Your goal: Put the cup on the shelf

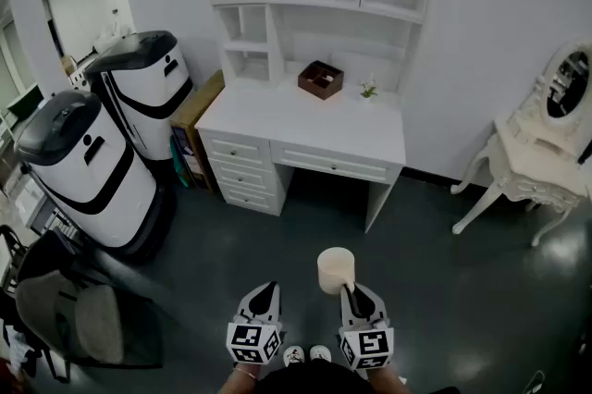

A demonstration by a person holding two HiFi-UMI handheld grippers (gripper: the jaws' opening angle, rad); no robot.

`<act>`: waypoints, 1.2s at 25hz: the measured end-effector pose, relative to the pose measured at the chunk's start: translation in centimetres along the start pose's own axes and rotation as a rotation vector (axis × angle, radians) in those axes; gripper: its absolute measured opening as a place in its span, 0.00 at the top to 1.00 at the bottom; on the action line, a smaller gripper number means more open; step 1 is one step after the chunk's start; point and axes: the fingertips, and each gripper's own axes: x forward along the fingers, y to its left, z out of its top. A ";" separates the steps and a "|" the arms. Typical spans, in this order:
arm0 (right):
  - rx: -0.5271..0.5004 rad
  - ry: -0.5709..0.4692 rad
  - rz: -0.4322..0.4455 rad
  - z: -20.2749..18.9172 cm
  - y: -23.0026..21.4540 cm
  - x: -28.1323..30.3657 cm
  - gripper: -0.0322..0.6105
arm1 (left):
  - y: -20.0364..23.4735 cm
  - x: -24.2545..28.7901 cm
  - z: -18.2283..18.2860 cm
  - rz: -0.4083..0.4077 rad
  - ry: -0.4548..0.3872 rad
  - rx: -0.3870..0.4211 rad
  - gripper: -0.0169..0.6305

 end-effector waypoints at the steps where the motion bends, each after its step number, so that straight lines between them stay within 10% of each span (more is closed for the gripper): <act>1: 0.000 0.000 -0.001 -0.1 0.1 -0.2 0.86 | -0.1 -0.1 0.1 -0.002 -0.004 -0.002 0.97; 18: -0.022 -0.072 0.000 1.4 -0.4 -2.4 0.86 | -2.5 -1.5 0.7 -0.056 -0.052 -0.009 0.97; 30: -0.071 -0.124 0.004 3.5 1.5 -1.3 0.87 | -0.4 -0.8 0.7 -0.082 -0.063 -0.047 0.74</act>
